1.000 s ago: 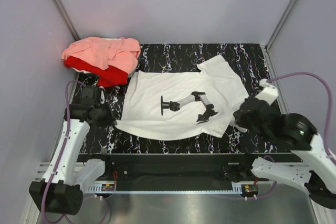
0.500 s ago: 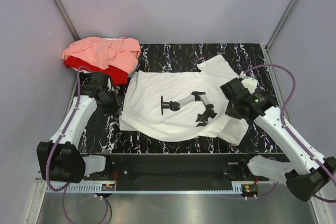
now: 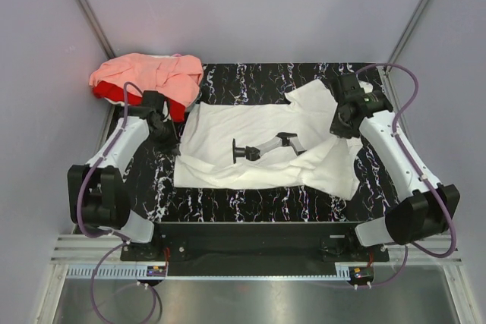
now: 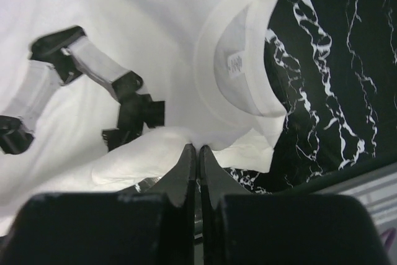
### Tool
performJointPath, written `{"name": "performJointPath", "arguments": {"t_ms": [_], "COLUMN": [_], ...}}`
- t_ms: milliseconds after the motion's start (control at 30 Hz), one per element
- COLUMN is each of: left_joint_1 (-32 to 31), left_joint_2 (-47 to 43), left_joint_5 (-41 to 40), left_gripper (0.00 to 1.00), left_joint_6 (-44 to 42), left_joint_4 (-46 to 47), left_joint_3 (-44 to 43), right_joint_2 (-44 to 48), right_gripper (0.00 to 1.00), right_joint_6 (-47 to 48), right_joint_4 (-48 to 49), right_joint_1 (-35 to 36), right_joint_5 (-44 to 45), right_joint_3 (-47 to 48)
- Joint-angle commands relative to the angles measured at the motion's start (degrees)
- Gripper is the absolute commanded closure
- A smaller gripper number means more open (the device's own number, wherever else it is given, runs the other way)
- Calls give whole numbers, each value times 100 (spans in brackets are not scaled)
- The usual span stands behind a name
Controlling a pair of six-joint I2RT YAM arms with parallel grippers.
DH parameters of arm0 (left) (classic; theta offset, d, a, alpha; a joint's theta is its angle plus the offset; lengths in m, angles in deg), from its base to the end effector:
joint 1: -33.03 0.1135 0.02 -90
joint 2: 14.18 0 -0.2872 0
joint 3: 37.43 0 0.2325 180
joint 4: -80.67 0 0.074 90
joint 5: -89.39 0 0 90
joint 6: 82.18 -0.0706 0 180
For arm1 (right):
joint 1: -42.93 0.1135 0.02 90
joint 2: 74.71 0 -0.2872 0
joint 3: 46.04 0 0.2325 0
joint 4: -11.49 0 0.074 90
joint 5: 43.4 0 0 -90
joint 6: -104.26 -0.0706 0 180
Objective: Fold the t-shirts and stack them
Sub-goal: Fold the tshirt
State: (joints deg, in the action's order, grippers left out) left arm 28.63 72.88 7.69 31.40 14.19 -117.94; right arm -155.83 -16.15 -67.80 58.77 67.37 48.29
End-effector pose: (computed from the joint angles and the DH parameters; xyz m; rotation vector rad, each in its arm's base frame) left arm 0.2766 -0.0315 0.2362 -0.4481 2.8386 -0.3059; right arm 0.2558 0.0466 0.3224 0.4316 2.5770 -0.2228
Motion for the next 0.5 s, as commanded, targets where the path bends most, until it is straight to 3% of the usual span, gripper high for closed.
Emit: {"name": "performJointPath", "arguments": {"t_ms": [0,100,233,400,467], "left_joint_1": [-17,-25,-34,-192,-236], "left_joint_2": [-662,-1163,-1236,-668,-228], "left_joint_5": [-47,-12,444,997,1200], "left_gripper": [100,100,100,100,100], "left_joint_6": [-37,-134,-143,7,51], "left_joint_4": [47,-15,46,318,363], "left_joint_3": [-334,-414,-738,-1124,-1606], "right_joint_2": [254,964,1160,294,-278], "right_gripper": [100,100,100,100,100], "right_joint_6": [413,624,624,712,817], "right_joint_4": [141,395,572,861,941], "right_joint_1": [-2,-1,7,-203,-545], "right_joint_5": [-231,-469,-171,-633,-951], "right_joint_3": [780,817,869,877,1490]}}
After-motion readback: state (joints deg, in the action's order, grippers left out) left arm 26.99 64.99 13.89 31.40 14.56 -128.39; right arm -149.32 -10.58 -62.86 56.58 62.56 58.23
